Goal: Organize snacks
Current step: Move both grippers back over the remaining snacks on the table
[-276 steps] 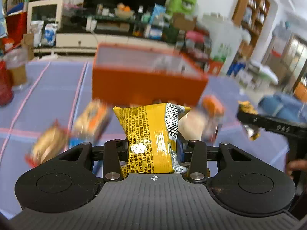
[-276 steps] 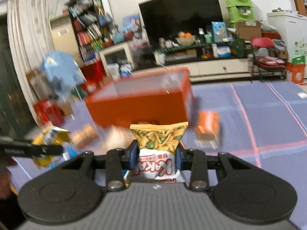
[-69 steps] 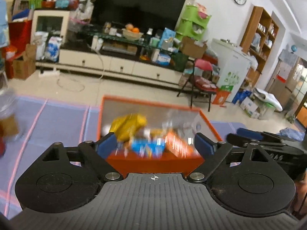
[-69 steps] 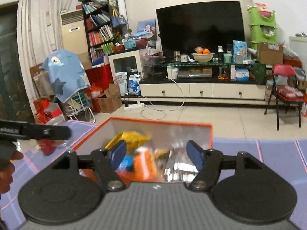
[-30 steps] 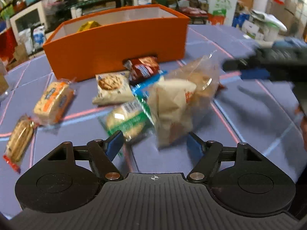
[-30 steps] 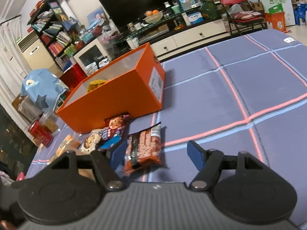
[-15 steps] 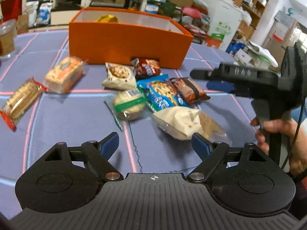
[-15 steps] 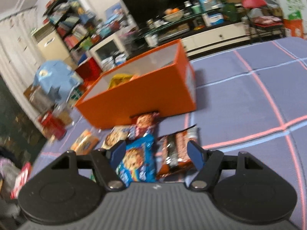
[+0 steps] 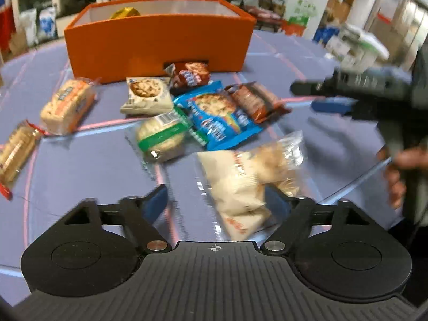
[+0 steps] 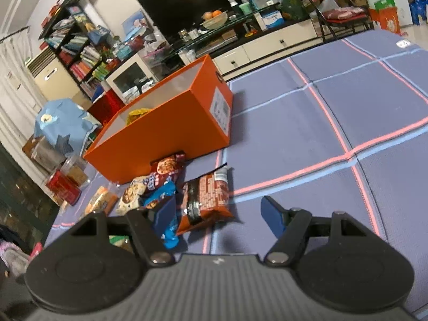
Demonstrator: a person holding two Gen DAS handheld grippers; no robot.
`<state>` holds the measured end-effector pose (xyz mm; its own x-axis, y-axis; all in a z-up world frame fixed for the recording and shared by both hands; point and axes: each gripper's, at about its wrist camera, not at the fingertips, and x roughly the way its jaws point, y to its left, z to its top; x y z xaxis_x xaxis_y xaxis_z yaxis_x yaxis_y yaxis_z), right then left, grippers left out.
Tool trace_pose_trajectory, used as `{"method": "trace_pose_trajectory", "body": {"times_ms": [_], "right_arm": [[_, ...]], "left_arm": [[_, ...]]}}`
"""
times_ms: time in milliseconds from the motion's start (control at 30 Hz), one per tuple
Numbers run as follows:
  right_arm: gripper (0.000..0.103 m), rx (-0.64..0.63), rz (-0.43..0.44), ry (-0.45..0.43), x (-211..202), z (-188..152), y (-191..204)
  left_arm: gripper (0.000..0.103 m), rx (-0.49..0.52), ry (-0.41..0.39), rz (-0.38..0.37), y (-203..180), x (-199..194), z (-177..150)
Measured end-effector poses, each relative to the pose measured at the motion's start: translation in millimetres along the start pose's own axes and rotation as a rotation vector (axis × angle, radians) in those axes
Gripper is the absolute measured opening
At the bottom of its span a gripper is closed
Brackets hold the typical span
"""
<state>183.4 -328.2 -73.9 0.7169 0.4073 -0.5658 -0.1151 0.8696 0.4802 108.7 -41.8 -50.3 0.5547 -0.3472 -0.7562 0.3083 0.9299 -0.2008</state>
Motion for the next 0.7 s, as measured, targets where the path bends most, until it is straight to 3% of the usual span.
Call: {"method": "trace_pose_trajectory", "body": {"times_ms": [100,333,433,567,700], "right_arm": [[0.073,-0.030,-0.001,-0.005,-2.2,-1.0,1.3],[0.073,-0.027,0.008,0.022,0.4,-3.5,1.8],[0.073,0.005,0.014,0.009,-4.4,-2.8,-4.1],[0.073,0.032,-0.001,-0.012,-11.0,-0.3,-12.4],[0.073,0.063,-0.003,-0.038,-20.2,3.1,-21.0]], "left_arm": [[0.050,-0.009,-0.045,-0.007,1.0,-11.7,0.5],[0.045,-0.009,-0.025,-0.048,-8.6,-6.4,-6.6],[0.043,-0.009,0.027,-0.122,-20.3,6.9,-5.6],[0.043,0.026,0.039,-0.233,-49.6,10.0,-9.5],[0.044,0.123,0.068,-0.339,-88.2,17.6,-12.0]]}}
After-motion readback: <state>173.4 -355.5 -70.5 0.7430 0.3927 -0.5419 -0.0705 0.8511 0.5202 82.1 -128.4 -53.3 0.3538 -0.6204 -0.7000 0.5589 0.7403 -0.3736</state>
